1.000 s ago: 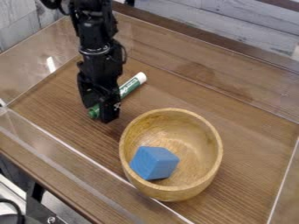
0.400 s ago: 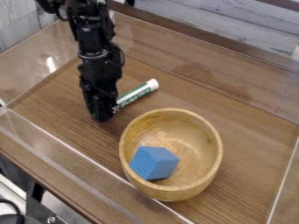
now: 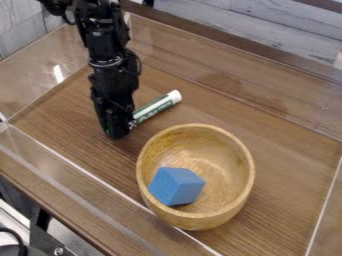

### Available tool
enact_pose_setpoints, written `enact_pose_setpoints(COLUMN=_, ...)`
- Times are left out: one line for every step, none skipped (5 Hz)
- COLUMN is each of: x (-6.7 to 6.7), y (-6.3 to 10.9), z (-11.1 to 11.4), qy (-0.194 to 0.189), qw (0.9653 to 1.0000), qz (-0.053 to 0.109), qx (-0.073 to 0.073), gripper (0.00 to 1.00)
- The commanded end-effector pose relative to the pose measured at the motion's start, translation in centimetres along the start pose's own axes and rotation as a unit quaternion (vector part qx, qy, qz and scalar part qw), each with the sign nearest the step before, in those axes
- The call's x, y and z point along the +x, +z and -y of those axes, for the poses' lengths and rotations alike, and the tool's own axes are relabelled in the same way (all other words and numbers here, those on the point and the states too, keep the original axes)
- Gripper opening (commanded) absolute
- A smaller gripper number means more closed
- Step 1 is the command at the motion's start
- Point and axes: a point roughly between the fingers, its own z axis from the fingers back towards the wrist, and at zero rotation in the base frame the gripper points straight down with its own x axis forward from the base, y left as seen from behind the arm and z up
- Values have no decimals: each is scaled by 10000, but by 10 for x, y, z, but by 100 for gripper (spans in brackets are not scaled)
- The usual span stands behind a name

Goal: Put the green marker in the brown bowl

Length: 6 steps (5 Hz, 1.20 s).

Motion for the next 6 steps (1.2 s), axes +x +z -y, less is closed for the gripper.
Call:
enact_pose_setpoints(x=2, y=14, z=-4, qy=66, qw=9997, qz=197, qx=113, gripper=0)
enact_pose_setpoints(x=1, y=16, z=-3, qy=89, qw=9997, qz=226, qx=83, gripper=0)
enact_pose_setpoints(x=1, y=18, z=-2, qy=106, qw=9996, qz=251, qx=54, gripper=0)
enact_pose_setpoints(x=1, y=20, z=-1, qy=122, qw=9995, qz=274, qx=25, gripper=0)
enact_pose_setpoints(x=1, y=23, z=0, qy=141, qw=9995, qz=296, qx=-4, gripper=0)
enact_pose_setpoints(x=0, y=25, z=1, qy=163, qw=9994, qz=310, qx=-34, gripper=0)
